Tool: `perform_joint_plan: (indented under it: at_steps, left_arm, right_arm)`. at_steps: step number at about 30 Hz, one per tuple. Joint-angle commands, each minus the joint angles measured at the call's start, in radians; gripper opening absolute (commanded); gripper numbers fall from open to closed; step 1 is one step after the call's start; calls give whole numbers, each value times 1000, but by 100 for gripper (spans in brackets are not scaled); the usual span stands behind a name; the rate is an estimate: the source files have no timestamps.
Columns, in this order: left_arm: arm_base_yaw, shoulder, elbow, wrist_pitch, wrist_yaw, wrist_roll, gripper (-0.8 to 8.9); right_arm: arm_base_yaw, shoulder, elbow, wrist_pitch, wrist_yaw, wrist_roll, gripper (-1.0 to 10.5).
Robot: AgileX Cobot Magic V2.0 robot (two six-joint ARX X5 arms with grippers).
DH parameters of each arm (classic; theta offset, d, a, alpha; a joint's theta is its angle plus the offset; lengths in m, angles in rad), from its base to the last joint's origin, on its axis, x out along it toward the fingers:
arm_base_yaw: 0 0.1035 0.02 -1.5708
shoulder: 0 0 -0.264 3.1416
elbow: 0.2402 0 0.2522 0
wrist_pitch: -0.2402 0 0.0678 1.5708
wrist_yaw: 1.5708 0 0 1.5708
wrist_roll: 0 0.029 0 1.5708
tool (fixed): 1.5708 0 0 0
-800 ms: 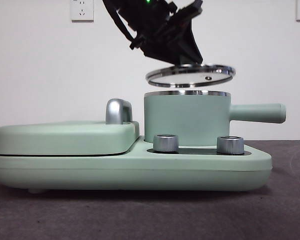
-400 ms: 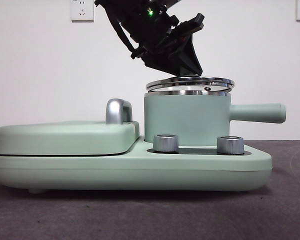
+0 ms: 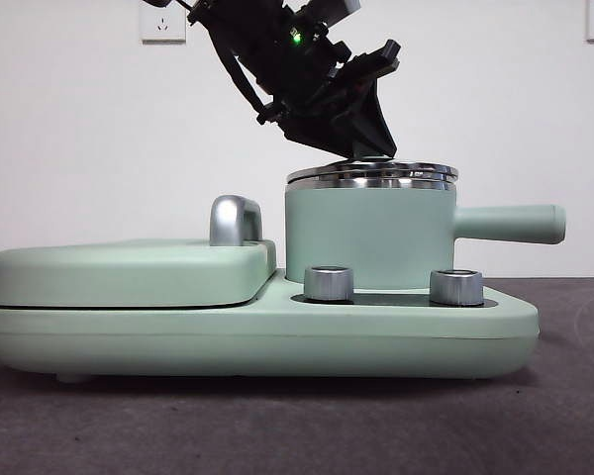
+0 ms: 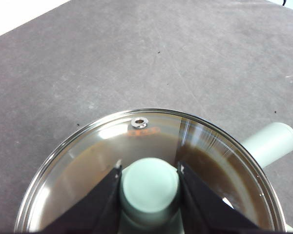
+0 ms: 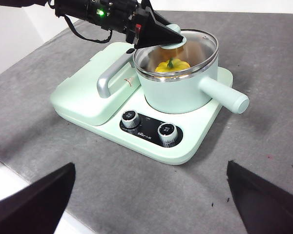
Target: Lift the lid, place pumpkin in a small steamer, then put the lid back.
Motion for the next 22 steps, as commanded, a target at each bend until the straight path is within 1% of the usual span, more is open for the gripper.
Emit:
perform_joint_plan:
  at_steps: [1,8,13,17,22]
  left_arm:
    - [-5,36,19,18,-2,13,18]
    - [-4,37,19,16,-2,31,18]
    - [-2,37,19,14,-2,77,18]
    - [-2,37,19,11,-2,97,18]
    - [-2,37,19,-11,-2,97,19]
  right_arm:
    - [9,0,8,10,1,14,482]
    - [9,0,8,10,7,16,482]
    - [9,0,8,10,7,17,482]
    - [9,0,8,10,8,18,481]
    - [9,0,8,10,8,18,482]
